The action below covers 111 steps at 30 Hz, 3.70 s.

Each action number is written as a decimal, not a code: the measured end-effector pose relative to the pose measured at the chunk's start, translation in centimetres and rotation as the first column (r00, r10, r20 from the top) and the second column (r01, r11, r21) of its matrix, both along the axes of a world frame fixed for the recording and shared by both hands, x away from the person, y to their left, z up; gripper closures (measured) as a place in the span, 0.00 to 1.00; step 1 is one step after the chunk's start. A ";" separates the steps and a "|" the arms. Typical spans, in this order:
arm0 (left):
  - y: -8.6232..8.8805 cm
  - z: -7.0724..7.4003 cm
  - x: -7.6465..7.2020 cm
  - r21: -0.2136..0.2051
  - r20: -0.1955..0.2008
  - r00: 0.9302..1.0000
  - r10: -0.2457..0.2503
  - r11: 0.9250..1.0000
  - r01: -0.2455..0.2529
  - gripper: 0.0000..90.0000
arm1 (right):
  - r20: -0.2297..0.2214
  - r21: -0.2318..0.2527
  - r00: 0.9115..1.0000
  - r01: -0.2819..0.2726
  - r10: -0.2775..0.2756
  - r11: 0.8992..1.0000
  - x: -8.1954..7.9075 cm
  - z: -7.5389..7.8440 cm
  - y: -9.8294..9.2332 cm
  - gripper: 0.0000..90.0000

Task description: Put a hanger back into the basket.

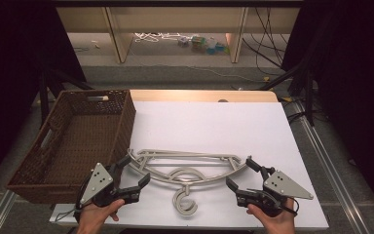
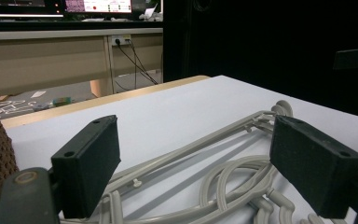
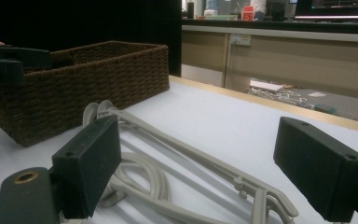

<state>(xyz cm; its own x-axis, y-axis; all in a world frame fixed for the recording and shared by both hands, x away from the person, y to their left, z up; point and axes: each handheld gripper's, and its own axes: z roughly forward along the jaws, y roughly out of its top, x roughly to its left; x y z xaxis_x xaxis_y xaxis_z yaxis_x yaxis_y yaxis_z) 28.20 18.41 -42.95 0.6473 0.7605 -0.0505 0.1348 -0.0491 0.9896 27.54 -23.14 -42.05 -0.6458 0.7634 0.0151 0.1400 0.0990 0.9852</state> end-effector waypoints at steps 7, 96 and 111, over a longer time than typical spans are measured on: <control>-0.1 0.0 -0.1 -0.002 0.004 1.000 -0.004 1.000 0.004 0.17 | -0.021 0.001 1.000 -0.002 0.002 1.000 0.0 0.0 0.1 0.17; -2.4 -1.5 2.3 0.274 0.016 0.997 -0.078 0.959 0.070 0.24 | -0.270 -0.872 0.802 -0.439 0.533 0.218 7.2 -0.6 7.8 0.92; -4.5 -3.2 3.1 0.510 0.004 0.975 -0.224 0.839 0.191 0.38 | -0.253 -0.874 0.793 -0.433 0.555 0.221 6.5 1.2 7.8 0.92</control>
<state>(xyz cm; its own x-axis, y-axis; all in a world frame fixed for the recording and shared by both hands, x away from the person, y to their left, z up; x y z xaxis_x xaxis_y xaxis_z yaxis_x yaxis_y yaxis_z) 31.33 13.89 -46.20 0.7818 0.5183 0.3465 0.0063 -0.5623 0.8269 34.05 -15.30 -40.80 -0.8491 -0.1774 -0.4975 -0.3543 0.8898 0.2875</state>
